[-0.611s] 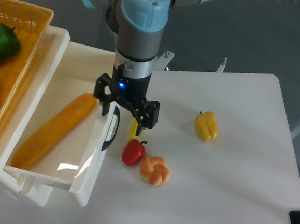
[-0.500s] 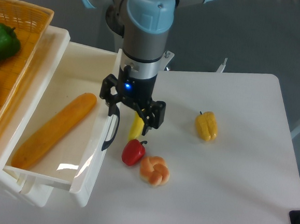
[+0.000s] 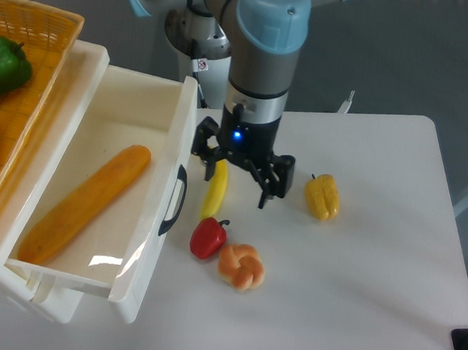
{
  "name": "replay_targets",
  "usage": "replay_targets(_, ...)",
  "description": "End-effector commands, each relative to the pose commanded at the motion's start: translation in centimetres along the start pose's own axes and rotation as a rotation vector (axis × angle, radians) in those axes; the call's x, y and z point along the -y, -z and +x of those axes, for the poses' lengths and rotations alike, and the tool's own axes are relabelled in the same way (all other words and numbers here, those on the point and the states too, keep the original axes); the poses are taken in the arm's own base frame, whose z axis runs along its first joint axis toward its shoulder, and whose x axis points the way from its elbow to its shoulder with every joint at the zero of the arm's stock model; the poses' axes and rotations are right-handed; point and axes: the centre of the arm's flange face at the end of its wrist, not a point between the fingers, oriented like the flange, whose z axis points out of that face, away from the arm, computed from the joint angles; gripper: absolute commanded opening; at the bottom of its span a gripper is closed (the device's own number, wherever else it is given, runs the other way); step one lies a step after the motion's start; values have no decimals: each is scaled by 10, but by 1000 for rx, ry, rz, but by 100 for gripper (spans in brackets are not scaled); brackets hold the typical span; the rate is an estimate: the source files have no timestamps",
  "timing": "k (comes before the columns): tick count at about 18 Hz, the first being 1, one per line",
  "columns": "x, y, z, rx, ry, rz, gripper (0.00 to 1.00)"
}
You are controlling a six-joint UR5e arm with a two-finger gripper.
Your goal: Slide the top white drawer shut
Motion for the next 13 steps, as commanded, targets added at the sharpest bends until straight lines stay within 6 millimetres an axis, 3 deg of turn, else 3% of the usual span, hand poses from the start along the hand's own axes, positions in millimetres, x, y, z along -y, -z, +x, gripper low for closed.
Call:
replay_targets(9, -31, -44, -33, -29, 75, -76, 100)
replay_targets(13, -44, -65, -40, -12, 201, -151, 100)
